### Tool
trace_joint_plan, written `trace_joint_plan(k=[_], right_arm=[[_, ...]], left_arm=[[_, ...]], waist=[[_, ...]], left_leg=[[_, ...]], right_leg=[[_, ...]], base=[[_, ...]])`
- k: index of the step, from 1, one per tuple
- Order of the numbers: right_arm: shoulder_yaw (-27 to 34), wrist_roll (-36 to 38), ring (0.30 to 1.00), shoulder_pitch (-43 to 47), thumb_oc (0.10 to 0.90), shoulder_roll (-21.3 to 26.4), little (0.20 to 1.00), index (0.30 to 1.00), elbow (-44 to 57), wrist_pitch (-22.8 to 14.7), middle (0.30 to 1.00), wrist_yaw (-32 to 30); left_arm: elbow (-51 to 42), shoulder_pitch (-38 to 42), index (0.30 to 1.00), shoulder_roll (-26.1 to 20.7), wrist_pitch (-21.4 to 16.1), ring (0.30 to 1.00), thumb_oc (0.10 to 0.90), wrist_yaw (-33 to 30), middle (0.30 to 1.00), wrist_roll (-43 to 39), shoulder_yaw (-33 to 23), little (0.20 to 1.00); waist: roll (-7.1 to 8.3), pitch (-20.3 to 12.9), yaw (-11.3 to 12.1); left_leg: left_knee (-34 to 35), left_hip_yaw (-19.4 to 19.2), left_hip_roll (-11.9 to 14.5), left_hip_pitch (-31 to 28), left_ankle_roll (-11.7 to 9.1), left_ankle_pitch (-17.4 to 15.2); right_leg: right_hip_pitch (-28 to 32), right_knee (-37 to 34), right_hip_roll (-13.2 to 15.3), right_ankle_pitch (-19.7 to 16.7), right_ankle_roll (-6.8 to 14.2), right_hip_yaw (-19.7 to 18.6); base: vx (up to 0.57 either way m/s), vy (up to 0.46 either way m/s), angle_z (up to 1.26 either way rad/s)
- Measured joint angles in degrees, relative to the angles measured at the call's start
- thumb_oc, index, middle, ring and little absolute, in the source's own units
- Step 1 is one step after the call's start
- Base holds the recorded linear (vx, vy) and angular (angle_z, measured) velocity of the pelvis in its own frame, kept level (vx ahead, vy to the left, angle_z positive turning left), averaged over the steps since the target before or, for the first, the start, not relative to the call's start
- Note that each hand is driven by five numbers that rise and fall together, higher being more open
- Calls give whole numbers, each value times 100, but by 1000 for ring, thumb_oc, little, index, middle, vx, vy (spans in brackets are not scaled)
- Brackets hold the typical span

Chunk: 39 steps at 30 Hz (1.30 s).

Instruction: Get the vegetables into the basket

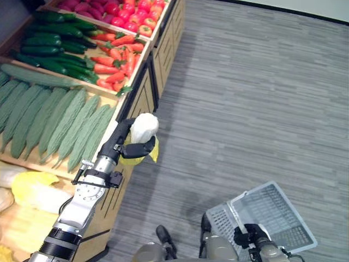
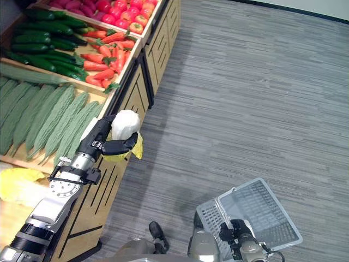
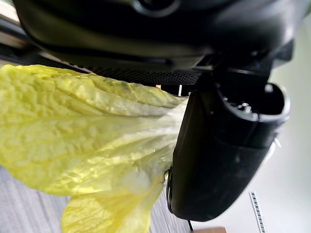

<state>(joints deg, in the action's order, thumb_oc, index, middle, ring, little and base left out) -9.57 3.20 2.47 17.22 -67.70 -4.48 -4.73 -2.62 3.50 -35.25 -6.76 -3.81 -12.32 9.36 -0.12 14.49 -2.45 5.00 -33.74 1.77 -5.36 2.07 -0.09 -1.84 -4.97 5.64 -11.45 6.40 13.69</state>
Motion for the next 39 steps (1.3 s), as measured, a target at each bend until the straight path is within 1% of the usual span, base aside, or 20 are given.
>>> trace_joint_plan(k=[1,2,11,12,14,15,16,19,20,21,23,27,30,31,32,34,35,36,37,39], right_arm=[[-2,-8,300,-10,400,-21,300,300,4,-11,300,15],[-8,-8,300,-64,400,-92,300,300,-15,-9,300,30],[-2,12,300,-164,400,-38,300,300,-71,-3,300,44],[-3,16,300,-175,400,-63,300,300,-80,-2,300,56],[-114,15,300,-190,400,-17,300,300,-115,-22,300,64],[-122,16,300,-185,400,60,300,300,-116,-33,300,84],[-105,16,300,-121,400,120,300,300,-128,-33,300,111],[-71,16,300,-66,400,196,300,300,-109,-45,300,102],[-60,19,300,-75,400,248,300,300,-65,-46,300,110],[-33,21,300,-72,400,250,300,300,-64,-46,300,111],[7,16,300,-130,400,300,300,300,66,-6,300,110],[-217,-7,300,-65,400,463,300,300,477,240,300,126],[-450,-37,300,508,400,694,300,300,1404,526,300,210],[-515,-50,300,671,400,777,300,300,1834,666,300,216],[-653,-58,300,833,400,884,300,300,2353,713,300,224],[-702,-71,300,1140,400,852,300,300,3004,651,300,238],[-836,-113,300,1184,400,846,300,300,3115,669,300,229],[-939,-114,300,1167,400,817,300,300,3261,674,300,256],[-956,-113,300,1099,400,787,300,300,3505,676,300,264],[-1170,-133,300,1093,400,656,300,300,3784,695,300,238]], left_arm=[[3,-25,300,-2,2,300,400,6,300,4,-9,300],[5,-68,300,-5,7,300,400,6,300,5,-10,300],[517,-328,300,295,96,300,400,57,300,-5,122,300],[652,-344,300,302,117,300,400,83,300,-6,123,300],[692,-507,300,305,157,300,400,143,300,-14,129,300],[676,-497,300,356,138,300,400,154,300,-31,201,300],[660,-492,300,351,128,300,400,187,300,-37,252,300],[667,-505,300,353,136,300,400,268,300,5,348,300],[671,-536,300,353,144,300,400,336,300,44,353,300],[667,-515,300,345,144,300,400,341,300,59,347,300],[781,-521,300,333,162,300,400,418,300,246,369,300],[1213,-510,300,69,317,300,400,443,300,817,396,300],[1435,15,300,-464,525,300,400,567,300,1624,613,300],[1451,532,300,-754,638,300,400,607,300,1961,987,300],[1392,1284,300,-1285,674,300,400,696,300,2308,1731,300],[862,2097,300,-1447,648,300,400,885,300,2890,2070,300],[258,2756,300,-1565,568,300,400,1074,300,3221,2625,300],[9,3051,300,-1510,426,300,400,1125,300,3283,2902,300],[156,3457,300,-988,265,300,400,1153,300,3397,3400,300],[857,3463,300,-146,138,300,400,1216,300,3437,3834,300]], waist=[[48,-39,24],[184,-153,63],[4,-453,22],[127,-461,80],[133,-469,247],[137,-475,317],[108,-469,316],[-43,-448,200],[-189,-450,220],[-230,-411,217],[-191,-341,123],[-182,-341,146],[4,-307,253],[69,-314,298],[118,-328,322],[128,-338,272],[94,-358,253],[40,-389,194],[-81,-461,119],[-199,-535,-68]], left_leg=[[-3,-74,32,-17,-46,4],[0,-122,-29,-26,-115,-18],[-272,206,367,58,-360,124],[-959,495,459,327,-365,110],[-1695,1195,530,546,-447,42],[-1550,2020,381,719,-658,-172],[-1066,2363,287,772,-678,-169],[-432,2192,354,808,-514,115],[-187,2085,391,666,-403,227],[-116,2062,422,611,-444,472],[46,1858,282,485,-392,510],[41,1602,-3,445,-167,367],[11,1498,-113,364,-46,290],[11,1498,-129,348,-37,283],[10,1442,-125,331,-36,285],[11,1361,-123,169,-29,267],[11,1369,-113,121,-30,267],[11,1361,-112,111,-30,267],[11,1347,-111,102,-30,267],[11,1301,-99,77,-66,243]], right_leg=[[-16,-25,11,96,-26,28],[-32,0,36,286,-284,39],[97,2,-290,553,-519,251],[108,23,-168,682,-605,247],[269,7,-209,607,-725,14],[190,7,-199,579,-783,-71],[110,7,-199,580,-764,-107],[55,5,-339,589,-723,-117],[58,5,-500,596,-722,-242],[58,1,-538,619,-739,-292],[63,5,-408,542,-536,-410],[-3,7,-128,432,-410,-619],[12,9,-66,329,-316,-694],[20,9,-58,320,-304,-727],[26,8,-24,306,-285,-738],[149,4,-15,310,-265,-758],[191,4,-31,312,-268,-765],[194,4,-34,313,-269,-779],[198,4,-35,319,-275,-778],[192,3,-49,450,-296,-764]], base=[[-11,-278,-33],[-19,-259,-28],[7,-341,10],[17,-133,-18],[-40,-22,-37],[-10,62,-31],[80,105,-21],[92,125,-22],[95,203,-61],[143,338,-59],[105,295,-33],[37,155,-27],[22,141,-14],[23,85,-10],[34,30,-16],[51,8,-17],[46,-32,-7],[48,-59,-8],[81,-76,-9],[62,-57,-17]])
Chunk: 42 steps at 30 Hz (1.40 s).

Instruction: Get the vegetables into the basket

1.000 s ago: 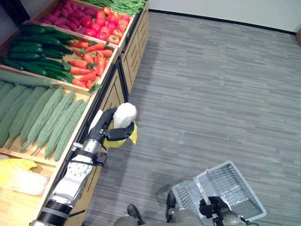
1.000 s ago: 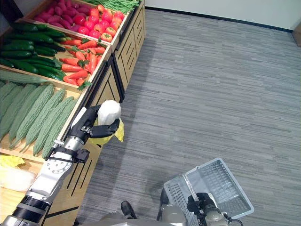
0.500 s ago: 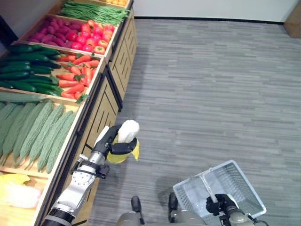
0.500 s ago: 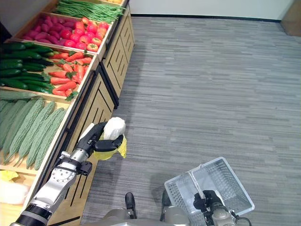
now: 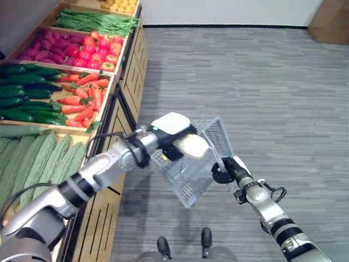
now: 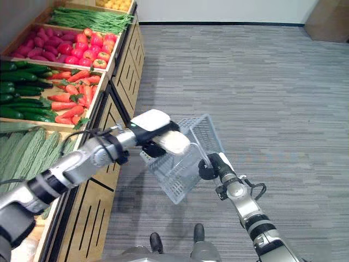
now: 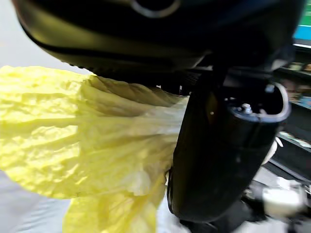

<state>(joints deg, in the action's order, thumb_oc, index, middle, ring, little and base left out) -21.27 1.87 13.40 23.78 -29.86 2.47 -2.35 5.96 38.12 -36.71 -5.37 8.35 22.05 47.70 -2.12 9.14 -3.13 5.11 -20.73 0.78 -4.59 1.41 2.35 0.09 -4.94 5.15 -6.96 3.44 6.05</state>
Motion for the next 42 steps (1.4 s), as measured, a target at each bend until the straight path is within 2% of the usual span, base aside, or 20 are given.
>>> trace_joint_plan(k=[1,3,4,6,8,9,14,22,24,30,33,36,39,40,42], right_arm=[[-199,-44,300,-7,400,-111,300,300,9,4,300,51],[-433,-154,300,-198,400,-149,300,300,74,175,300,104],[-610,-163,300,-529,400,42,300,300,437,295,300,99],[-628,-153,300,-809,400,302,300,300,906,425,300,106],[-628,-155,300,-1077,400,589,300,300,1449,526,300,38],[-629,-147,300,-1125,400,719,300,300,1491,526,300,48],[-619,-79,300,-1254,400,888,300,300,1703,526,300,95],[-396,220,300,-1404,400,996,300,300,1971,526,300,51],[-246,514,300,-1564,400,1004,300,300,2149,527,300,-41],[-155,973,300,-1757,400,1217,300,300,2447,562,300,-79],[-146,1328,300,-1758,400,1304,300,300,2464,562,300,-77],[-162,2009,300,-1754,400,1589,300,300,2505,564,300,52],[-176,2074,300,-1725,400,2096,300,300,2843,630,300,259],[-174,2075,300,-1564,400,2352,300,300,2944,630,300,446],[-81,2073,300,-1463,400,2408,300,300,3282,628,300,502]], left_arm=[[717,-13,300,510,18,300,400,84,300,64,333,300],[1013,-230,300,768,50,300,400,239,300,314,537,300],[2512,-307,300,1499,94,300,400,63,300,548,537,300],[3157,-411,300,1787,45,300,400,-9,300,840,463,300],[3597,-648,300,2159,-111,300,400,-215,300,842,108,300],[3478,-760,300,2202,-127,300,400,-230,300,870,96,300],[3498,-838,300,2263,-137,300,400,-379,300,1177,73,300],[3509,-929,300,2389,-169,300,400,-620,300,1189,-26,300],[3657,-987,300,2535,-255,300,400,-721,300,1179,-239,300],[3725,-1029,300,2616,-382,300,400,-858,300,1185,-284,300],[3717,-989,300,2593,-452,300,400,-949,300,1340,-284,300],[3610,-766,300,2466,-578,300,400,-969,300,1739,-122,300],[3155,-691,300,2219,-599,300,400,-970,300,1928,121,300],[2576,-631,300,1863,-616,300,400,-931,300,2078,127,300],[1887,-540,300,1331,-604,300,400,-749,300,2150,121,300]], waist=[[-81,-49,-38],[-133,-45,-182],[-182,-32,-296],[-245,-23,-388],[-310,-35,-367],[-308,-34,-344],[-300,-29,-363],[-243,8,-243],[-205,25,-256],[-111,74,-260],[13,78,-272],[65,74,-274],[77,71,-262],[100,66,-281],[126,65,-327]], left_leg=[[0,-40,27,-17,-14,-4],[-1,-62,95,-5,-39,10],[-1,-185,113,4,-39,11],[0,-225,106,4,-38,11],[1,-300,103,-2,-38,11],[1,-330,108,-15,-38,11],[4,-360,132,-18,-39,10],[34,-370,158,17,-120,-42],[30,-374,153,64,-121,-29],[4,-530,141,52,-115,-30],[3,-557,150,56,-115,-31],[30,-602,147,108,-115,-37],[31,-656,143,140,-117,-39],[23,-662,147,143,-116,-37],[32,-665,167,147,-116,-29]], right_leg=[[-8,0,-34,10,-15,-61],[-80,2,-124,13,-52,-116],[-134,2,-154,6,-80,-247],[-163,3,-189,-8,-89,-308],[-184,3,-188,-23,-90,-392],[-183,5,-196,-42,-104,-403],[-195,4,-219,-70,-109,-434],[-249,1,-207,-33,-11,-432],[-307,2,-217,-73,-37,-457],[-356,4,-247,-159,-78,-577],[-375,3,-260,-161,-76,-599],[-442,3,-261,-190,-65,-638],[-492,3,-260,-212,-54,-697],[-503,2,-239,-213,-49,-712],[-511,2,-259,-229,-62,-724]], base=[[38,-41,-33],[34,-40,-32],[-4,-18,-33],[-28,-7,-28],[-24,1,-18],[-21,-3,-17],[-21,-12,-4],[0,0,0],[-14,-13,-6],[-13,-12,-12],[-28,-19,-6],[-20,-14,-6],[4,-2,-10],[6,-1,-10],[-8,-8,-6]])
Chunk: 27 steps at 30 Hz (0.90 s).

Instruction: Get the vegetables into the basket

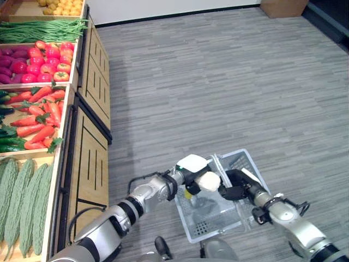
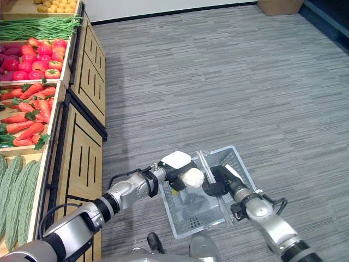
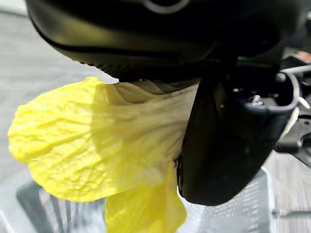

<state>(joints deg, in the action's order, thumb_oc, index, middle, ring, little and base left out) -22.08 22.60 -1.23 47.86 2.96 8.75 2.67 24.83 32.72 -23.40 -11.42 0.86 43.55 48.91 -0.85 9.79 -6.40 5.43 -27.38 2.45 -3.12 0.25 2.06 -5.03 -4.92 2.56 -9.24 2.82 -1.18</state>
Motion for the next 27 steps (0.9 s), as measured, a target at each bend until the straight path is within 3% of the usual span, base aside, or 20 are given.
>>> trace_joint_plan(k=[1,5,7,9,10,13,21,22,23,27], right_arm=[[8,-16,300,110,400,92,300,300,247,-3,300,-22],[264,-24,300,350,400,-43,300,300,241,-57,300,-105],[317,-37,300,329,400,-185,300,300,226,-133,300,-151],[423,-231,300,214,400,-368,300,300,127,-132,300,-154],[407,-232,300,237,400,-456,300,300,307,-153,300,76],[14,-259,300,220,400,-479,300,300,511,-153,300,365],[227,-228,300,408,400,-509,300,300,697,-353,300,291],[227,-224,300,408,400,-511,300,300,707,-353,300,292],[227,-223,300,407,400,-511,300,300,709,-353,300,295],[134,-223,300,395,400,-518,300,300,710,-353,300,355]], left_arm=[[-371,57,300,-287,34,300,400,137,300,-128,-24,300],[-747,348,300,-508,164,300,400,488,300,-661,-176,300],[-405,288,300,-255,181,300,400,475,300,-740,-168,300],[1233,245,300,544,87,300,400,247,300,-685,-354,300],[1927,166,300,610,215,300,400,279,300,-234,28,300],[2079,-57,300,691,209,300,400,208,300,19,274,300],[2388,-149,300,737,387,300,400,81,300,467,359,300],[2427,-149,591,764,389,591,608,46,591,471,330,591],[2463,-149,1000,810,403,1000,900,34,1000,477,313,1000],[2766,-204,1000,985,472,1000,900,-25,1000,492,208,1000]], waist=[[2,-2,-4],[6,-14,91],[14,-14,80],[-2,-46,88],[15,-42,15],[15,-42,-91],[23,-40,-82],[26,-41,-83],[31,-44,-92],[38,-43,-152]], left_leg=[[-1,3,13,9,-11,10],[-28,155,18,68,-1,60],[-27,258,14,67,-2,64],[-29,321,0,15,5,56],[-29,271,-29,70,19,44],[-30,262,-49,110,23,47],[-3,185,-53,102,23,42],[-10,175,-53,99,24,41],[-18,169,-52,100,24,41],[-27,154,-41,102,24,41]], right_leg=[[-5,0,-11,-2,-2,7],[3,0,-8,-10,-14,169],[44,1,-14,-12,-17,277],[120,0,4,-10,-15,320],[39,0,25,-7,-15,290],[-2,0,43,-10,-17,292],[-24,-1,46,5,4,240],[-26,-1,45,1,1,229],[-31,-1,42,0,-1,225],[-44,0,25,-5,-6,203]], base=[[-4,-2,4],[2,4,18],[2,8,33],[20,0,11],[30,4,-14],[8,2,-5],[17,9,-4],[8,2,-6],[18,-3,-6],[10,-6,-2]])
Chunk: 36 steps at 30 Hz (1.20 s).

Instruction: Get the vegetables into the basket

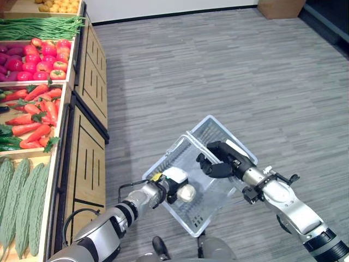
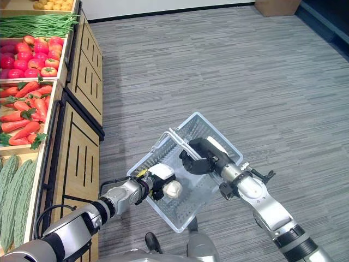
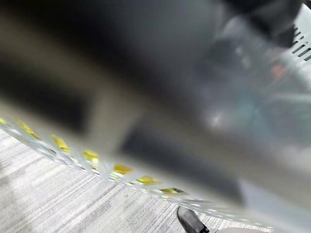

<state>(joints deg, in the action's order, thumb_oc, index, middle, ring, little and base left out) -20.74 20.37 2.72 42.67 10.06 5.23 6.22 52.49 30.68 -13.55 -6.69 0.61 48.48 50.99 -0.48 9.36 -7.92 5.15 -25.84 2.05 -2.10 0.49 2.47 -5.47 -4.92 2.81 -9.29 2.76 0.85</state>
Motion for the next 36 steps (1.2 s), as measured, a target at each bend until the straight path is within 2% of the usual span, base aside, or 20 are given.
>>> trace_joint_plan(k=[6,10,11,14,15,17,18,19,20,21,23,24,25,28,32,36], right_arm=[[-12,-3,300,-18,400,-25,300,300,0,0,300,22],[-173,-24,300,-22,400,-130,300,300,-39,0,300,9],[-194,-124,300,-57,400,-151,300,300,-48,4,300,9],[-129,-484,300,-52,400,-229,300,300,-210,-23,300,-99],[-20,-569,300,-48,400,-414,300,300,-547,-92,300,-170],[48,-729,300,-45,400,-556,300,300,-935,-87,300,-215],[52,-918,300,-12,400,-586,300,300,-1216,-96,300,-210],[125,-1022,300,18,400,-718,300,300,-1608,-91,300,-223],[126,-1190,300,-8,400,-715,300,300,-1720,-62,300,-170],[122,-1380,300,-61,400,-847,300,300,-1858,-79,300,-126],[108,-1433,300,99,400,-1090,300,300,-2349,-132,300,-117],[92,-1474,300,212,400,-1276,300,300,-2764,-297,300,-119],[65,-1561,300,458,400,-1594,300,300,-3588,-401,300,-238],[63,-1758,300,454,400,-1626,300,300,-4269,-258,300,-323],[63,-2008,300,314,400,-1721,300,300,-5478,-190,300,-517],[250,-2030,300,277,400,-2056,300,300,-7050,-212,300,-686]], left_arm=[[69,-71,1000,85,66,1000,900,-66,1000,78,-108,1000],[302,-310,1000,242,199,1000,900,-183,1000,-163,-741,1000],[-14,-471,1000,117,279,1000,900,-138,1000,-517,-996,1000],[-1210,-630,1000,-501,348,1000,900,147,1000,-1249,-910,1000],[-1464,-659,1000,-646,332,1000,900,227,1000,-1524,-867,1000],[-1710,-730,1000,-648,347,1000,900,273,1000,-1786,-844,1000],[-2277,-737,1000,-893,451,1000,900,637,1000,-2198,-850,1000],[-2984,-844,1000,-1366,341,1000,900,781,1000,-2492,-800,1000],[-3186,-944,1000,-1433,174,1000,900,814,1000,-2680,-957,1000],[-3259,-1108,1000,-1383,116,1000,900,817,1000,-2908,-974,1000],[-3157,-1217,1000,-1462,133,1000,900,896,1000,-3016,-953,1000],[-3168,-1298,1000,-1548,132,1000,900,956,1000,-3093,-958,1000],[-3223,-1447,1000,-1702,161,1000,900,1061,1000,-3317,-970,1000],[-3223,-1587,1000,-1805,239,1000,900,1089,1000,-3545,-1094,1000],[-3215,-1740,1000,-2003,346,1000,900,1102,1000,-3831,-1299,1000],[-2557,-1807,1000,-1488,344,1000,900,1089,1000,-3960,-1340,1000]], waist=[[5,-1,-11],[10,-4,-8],[12,-2,33],[13,-8,121],[13,-17,171],[25,-91,283],[28,-108,387],[40,-113,439],[25,-128,419],[-10,-157,498],[-11,-160,575],[-13,-168,577],[-24,-188,590],[-72,-213,771],[-73,-214,824],[-106,-359,768]], left_leg=[[0,-7,4,-11,0,0],[0,-2,27,-109,0,0],[-1,10,45,-156,-3,2],[5,175,58,-193,-17,41],[11,255,64,-261,-20,48],[25,300,64,-308,-33,36],[2,350,60,-292,-34,40],[19,473,54,-247,-33,77],[27,506,50,-261,-33,76],[13,560,47,-303,-28,77],[-1,567,49,-350,-26,76],[-2,590,52,-361,-27,76],[-2,611,54,-404,-27,76],[-2,667,42,-405,-28,75],[-1,779,21,-465,-27,75],[0,801,9,-471,-17,68]], right_leg=[[11,1,-4,-4,-3,-6],[109,0,-14,-3,-3,6],[160,-1,4,18,-13,39],[272,-1,9,25,-25,174],[389,-2,14,48,-45,278],[451,-3,17,114,-14,317],[459,-3,30,151,-14,352],[476,-1,43,117,-51,452],[497,-2,47,127,-47,493],[571,-2,64,143,-51,549],[626,-3,60,150,-59,566],[647,-3,62,156,-69,587],[699,-3,56,162,-77,594],[731,-4,78,185,-72,636],[842,-4,107,211,-63,726],[847,-5,113,228,-49,731]], base=[[0,0,0],[0,-23,1],[-10,-52,7],[-16,-44,23],[-23,-37,44],[-18,-19,23],[-27,-14,24],[-26,-13,31],[-11,-11,38],[0,-14,20],[5,-13,9],[2,-10,10],[1,-12,16],[11,-10,11],[19,-10,14],[2,-1,-1]])
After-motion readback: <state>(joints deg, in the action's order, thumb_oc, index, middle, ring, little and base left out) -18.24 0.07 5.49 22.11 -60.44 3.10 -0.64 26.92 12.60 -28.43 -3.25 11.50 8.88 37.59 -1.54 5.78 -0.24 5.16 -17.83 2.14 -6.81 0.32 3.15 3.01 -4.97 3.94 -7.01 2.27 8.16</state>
